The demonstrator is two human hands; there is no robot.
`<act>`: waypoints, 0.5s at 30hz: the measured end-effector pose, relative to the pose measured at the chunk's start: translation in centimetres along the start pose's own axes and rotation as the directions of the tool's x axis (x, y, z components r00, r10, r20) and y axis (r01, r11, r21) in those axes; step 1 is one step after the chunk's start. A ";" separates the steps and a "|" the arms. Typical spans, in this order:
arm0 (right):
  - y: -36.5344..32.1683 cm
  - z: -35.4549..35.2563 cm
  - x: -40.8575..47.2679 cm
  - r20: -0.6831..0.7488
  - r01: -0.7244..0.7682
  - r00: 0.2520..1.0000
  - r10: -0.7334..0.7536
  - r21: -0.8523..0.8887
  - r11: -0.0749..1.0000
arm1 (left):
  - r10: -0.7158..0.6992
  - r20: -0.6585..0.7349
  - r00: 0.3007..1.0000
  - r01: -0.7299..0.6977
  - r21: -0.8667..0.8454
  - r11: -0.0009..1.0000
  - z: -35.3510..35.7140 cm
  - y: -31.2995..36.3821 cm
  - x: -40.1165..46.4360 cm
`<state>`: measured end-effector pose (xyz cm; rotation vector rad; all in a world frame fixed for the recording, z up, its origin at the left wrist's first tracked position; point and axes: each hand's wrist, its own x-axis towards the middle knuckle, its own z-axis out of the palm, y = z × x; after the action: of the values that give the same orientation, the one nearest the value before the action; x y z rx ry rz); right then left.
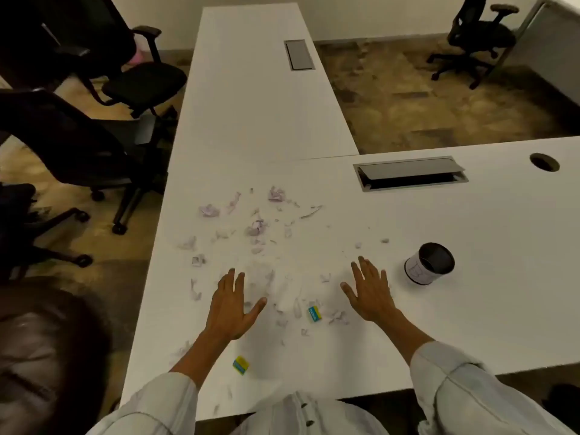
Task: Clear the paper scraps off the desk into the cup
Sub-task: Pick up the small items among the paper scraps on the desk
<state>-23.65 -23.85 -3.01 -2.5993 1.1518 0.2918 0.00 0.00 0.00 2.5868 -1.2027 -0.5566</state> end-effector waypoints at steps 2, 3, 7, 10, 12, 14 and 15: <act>0.1 0.6 -1.0 0.000 -0.077 0.997 0.077 0.069 0.995 | -0.056 0.012 0.998 0.056 -0.016 0.998 0.8 -0.4 -1.0; 0.3 1.2 -1.6 -0.002 -0.120 0.993 0.120 0.095 0.988 | -0.077 0.013 0.997 0.077 -0.012 0.997 1.3 -0.7 -1.8; 0.6 3.2 -3.5 0.040 -0.308 0.951 0.306 0.180 0.934 | -0.223 0.014 0.975 0.223 0.023 0.975 2.9 -2.2 -4.4; 0.6 4.3 -4.1 0.090 -0.376 0.927 0.365 0.218 0.901 | -0.384 0.036 0.923 0.382 0.060 0.922 3.5 -3.6 -5.6; -0.2 4.8 -4.3 0.094 -0.366 0.931 0.354 0.251 0.896 | -0.484 0.049 0.873 0.482 0.060 0.874 3.7 -4.6 -6.3; -1.3 5.2 -4.1 0.097 -0.327 0.945 0.313 0.285 0.901 | -0.544 0.079 0.835 0.543 0.039 0.839 3.9 -5.5 -6.7; -2.1 5.4 -4.0 0.101 -0.302 0.953 0.285 0.301 0.904 | -0.564 0.103 0.819 0.564 0.029 0.825 4.0 -5.8 -6.9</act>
<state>-25.12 -17.97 -6.58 -2.1302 1.4418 0.2186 -1.87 8.76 -4.08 2.9333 -0.4197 -0.8110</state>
